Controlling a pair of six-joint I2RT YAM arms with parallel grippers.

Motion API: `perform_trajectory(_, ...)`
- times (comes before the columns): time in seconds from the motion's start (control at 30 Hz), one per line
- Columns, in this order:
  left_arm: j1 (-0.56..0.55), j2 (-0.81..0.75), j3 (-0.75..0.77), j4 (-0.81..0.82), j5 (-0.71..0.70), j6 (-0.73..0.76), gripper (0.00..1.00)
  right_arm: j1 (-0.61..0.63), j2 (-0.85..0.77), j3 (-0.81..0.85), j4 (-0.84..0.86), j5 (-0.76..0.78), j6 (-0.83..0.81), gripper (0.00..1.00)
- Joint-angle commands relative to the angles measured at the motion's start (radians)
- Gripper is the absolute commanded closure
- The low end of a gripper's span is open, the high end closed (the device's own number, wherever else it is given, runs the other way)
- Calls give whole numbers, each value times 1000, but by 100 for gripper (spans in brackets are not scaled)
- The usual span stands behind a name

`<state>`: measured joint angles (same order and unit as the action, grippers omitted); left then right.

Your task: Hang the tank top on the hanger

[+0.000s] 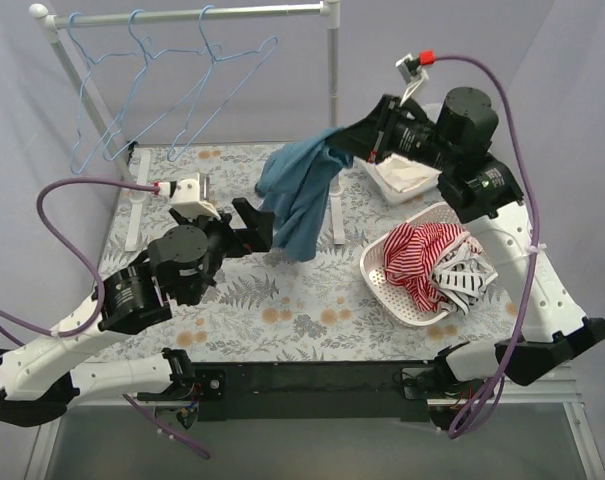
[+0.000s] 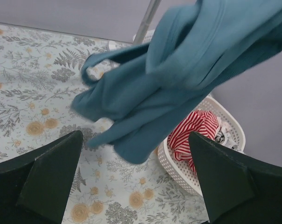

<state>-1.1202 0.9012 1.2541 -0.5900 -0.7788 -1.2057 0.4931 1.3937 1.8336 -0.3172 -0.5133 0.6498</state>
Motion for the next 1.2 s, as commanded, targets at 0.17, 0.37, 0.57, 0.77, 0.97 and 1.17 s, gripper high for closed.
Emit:
perform_trajectory(0.17,7,-51,-51,-117,-37,-106,2,-54,-251,-850,95,-59,-71,70)
perform_trajectory(0.37,8,11,-206,-206,27,-310,2,47,-318,-1007,11,129,-134,45)
perform_trajectory(0.57,139,65,-350,-165,123,-390,11,290,-285,-982,-40,410,-125,43)
perform_trajectory(0.77,427,100,-473,14,372,-302,31,432,-141,-990,18,536,-72,46)
perform_trajectory(0.97,459,241,-489,62,386,-327,42,440,-119,-1053,81,613,-41,46)
perform_trajectory(1.17,482,274,-555,84,343,-410,45,443,-131,-1131,156,592,-12,43)
